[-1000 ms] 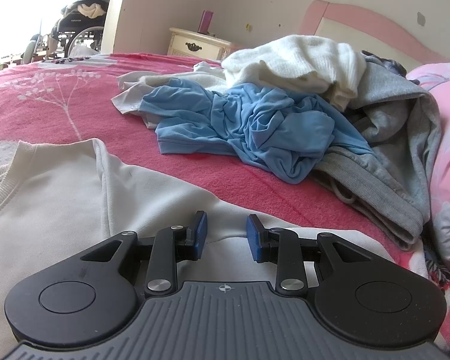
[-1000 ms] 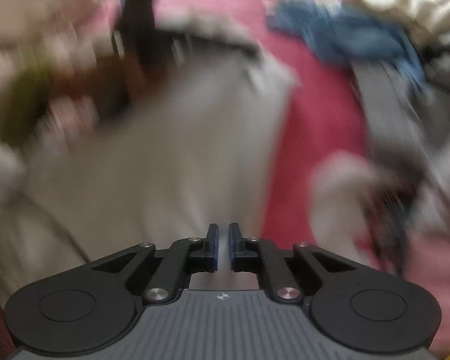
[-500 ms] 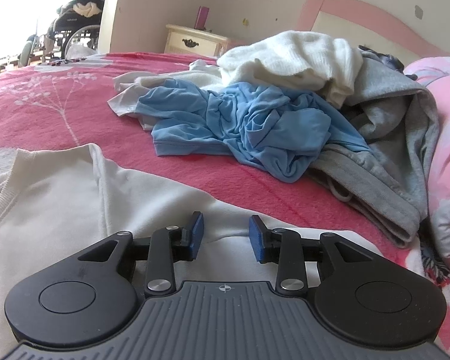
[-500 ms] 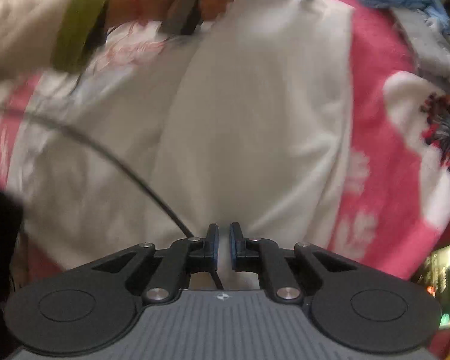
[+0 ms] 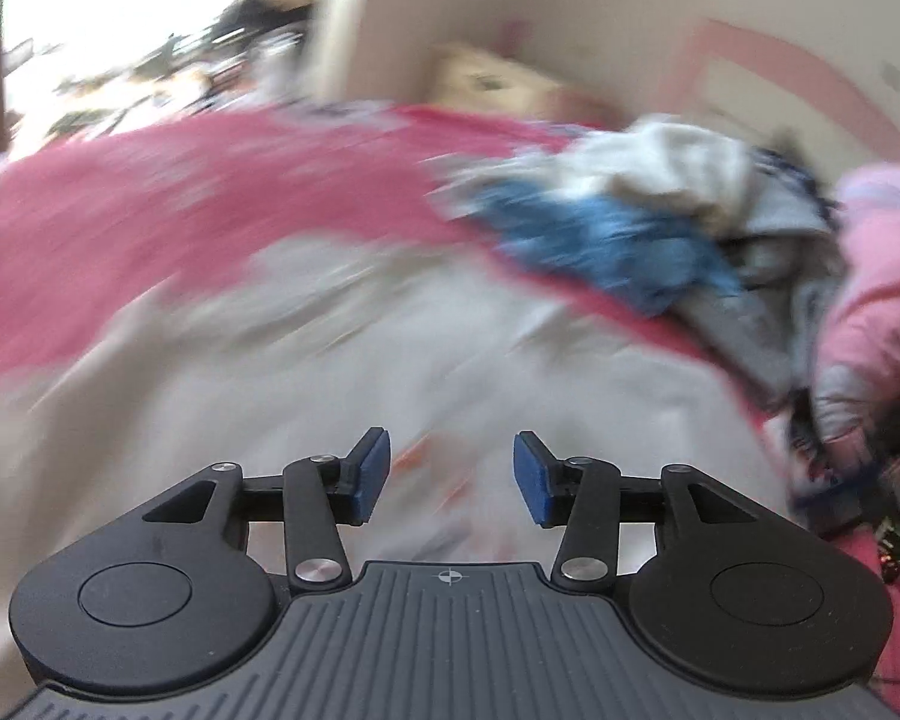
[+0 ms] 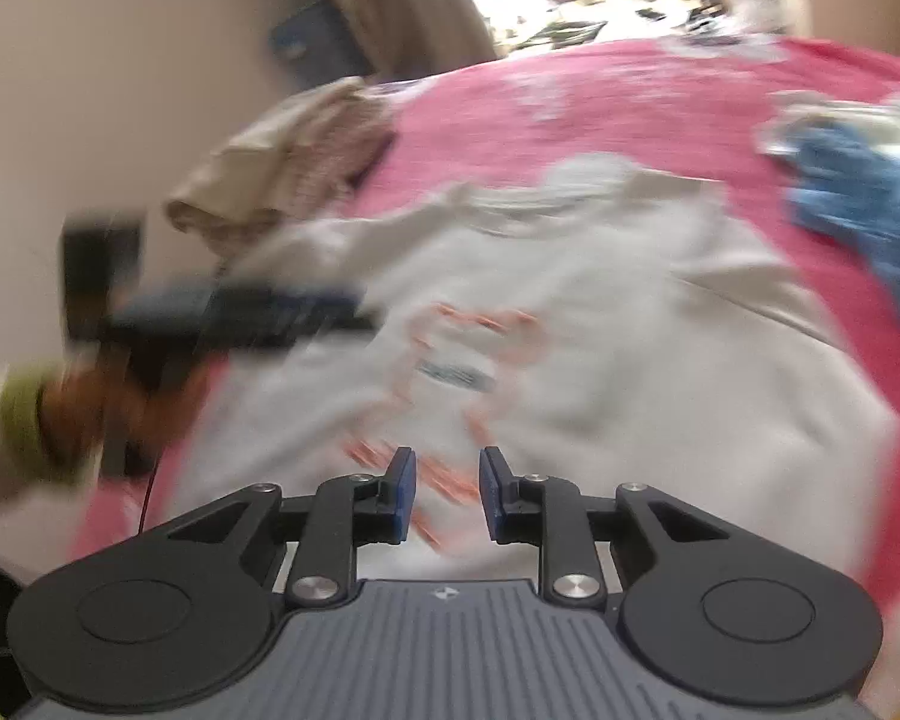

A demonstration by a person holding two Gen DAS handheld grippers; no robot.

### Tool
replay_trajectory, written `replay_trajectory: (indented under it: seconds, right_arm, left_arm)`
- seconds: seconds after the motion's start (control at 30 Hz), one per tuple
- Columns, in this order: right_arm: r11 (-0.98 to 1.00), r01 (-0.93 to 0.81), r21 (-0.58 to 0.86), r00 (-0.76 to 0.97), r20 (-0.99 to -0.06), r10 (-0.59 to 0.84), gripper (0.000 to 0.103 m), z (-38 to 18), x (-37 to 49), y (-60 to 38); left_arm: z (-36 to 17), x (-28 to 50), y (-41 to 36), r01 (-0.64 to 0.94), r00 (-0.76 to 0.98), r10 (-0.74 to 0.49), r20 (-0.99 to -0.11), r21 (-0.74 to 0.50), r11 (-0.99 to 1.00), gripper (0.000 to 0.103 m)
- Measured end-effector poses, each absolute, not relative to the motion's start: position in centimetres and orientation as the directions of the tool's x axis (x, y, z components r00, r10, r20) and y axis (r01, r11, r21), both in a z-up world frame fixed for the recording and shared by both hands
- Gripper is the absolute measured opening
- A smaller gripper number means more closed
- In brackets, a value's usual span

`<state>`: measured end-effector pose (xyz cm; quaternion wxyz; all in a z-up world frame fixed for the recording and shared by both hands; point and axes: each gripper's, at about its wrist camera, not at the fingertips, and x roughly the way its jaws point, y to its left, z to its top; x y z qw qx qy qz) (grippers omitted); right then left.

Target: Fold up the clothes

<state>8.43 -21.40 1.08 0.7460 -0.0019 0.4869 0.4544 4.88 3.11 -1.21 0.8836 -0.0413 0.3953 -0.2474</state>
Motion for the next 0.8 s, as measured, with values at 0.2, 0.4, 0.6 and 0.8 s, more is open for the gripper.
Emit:
replay_trajectory:
  seconds: [0.2, 0.4, 0.6, 0.8]
  right_arm:
    - [0.460, -0.728, 0.509, -0.091, -0.736, 0.671, 0.028, -0.8, 9.1, -9.3]
    - [0.396, -0.761, 0.514, -0.180, -0.754, 0.631, 0.028, -2.9, 5.7, -3.4]
    - [0.421, -0.737, 0.529, -0.192, -0.761, 0.619, 0.028, -3.9, 4.5, -2.8]
    - [0.496, -0.678, 0.543, -0.179, -0.776, 0.605, 0.030, -4.9, 5.1, -4.3]
  left_arm:
    - [-2.2, -3.4, 18.6, -0.092, 0.662, -0.115, -0.741, -0.233, 0.968, 0.046]
    - [-3.0, -10.1, 32.5, -0.565, 0.615, 0.264, -0.743, -0.182, 0.805, 0.051]
    - [-6.1, -13.8, 41.8, -0.768, 0.602, 0.301, -0.739, -0.434, 0.471, 0.065]
    - [-10.3, -14.0, 45.8, -0.747, 0.664, 0.246, -0.706, -0.643, 0.171, 0.066]
